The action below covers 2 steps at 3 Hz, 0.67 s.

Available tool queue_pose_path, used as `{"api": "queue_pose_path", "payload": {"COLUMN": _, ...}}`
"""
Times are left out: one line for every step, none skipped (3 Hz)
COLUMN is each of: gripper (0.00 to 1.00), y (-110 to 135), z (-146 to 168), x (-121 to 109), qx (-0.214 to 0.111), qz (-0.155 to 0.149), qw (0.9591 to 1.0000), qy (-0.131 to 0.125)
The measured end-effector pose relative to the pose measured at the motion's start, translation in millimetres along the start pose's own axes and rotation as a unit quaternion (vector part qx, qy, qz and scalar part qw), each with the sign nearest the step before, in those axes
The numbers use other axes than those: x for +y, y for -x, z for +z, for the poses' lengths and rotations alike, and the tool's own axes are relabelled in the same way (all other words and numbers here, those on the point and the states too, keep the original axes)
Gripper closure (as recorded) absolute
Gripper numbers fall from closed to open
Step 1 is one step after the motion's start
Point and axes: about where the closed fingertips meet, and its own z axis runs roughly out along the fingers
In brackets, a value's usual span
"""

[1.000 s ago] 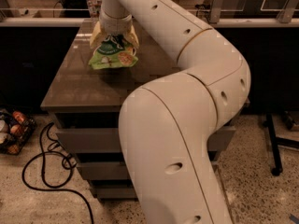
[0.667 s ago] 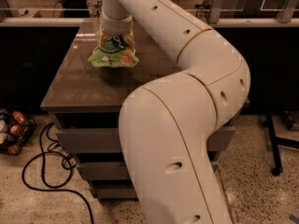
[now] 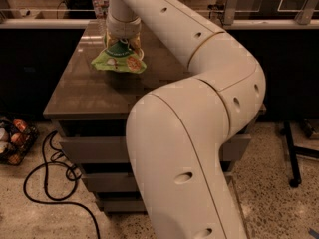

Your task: Pick green rice chip bag from paper bowl and place on counter

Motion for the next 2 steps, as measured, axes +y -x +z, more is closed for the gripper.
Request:
{"api": "queue_pose_path", "payload": {"gripper": 1.00, "y": 0.4, "z": -0.9, "x": 0.2, "qx": 0.000, "qz": 0.000, "qw": 1.0000, "qy": 0.000}}
{"api": "queue_pose_path", "payload": {"gripper": 1.00, "y": 0.4, "z": -0.8, "x": 0.2, "qx": 0.000, "qz": 0.000, "qw": 1.0000, "qy": 0.000}}
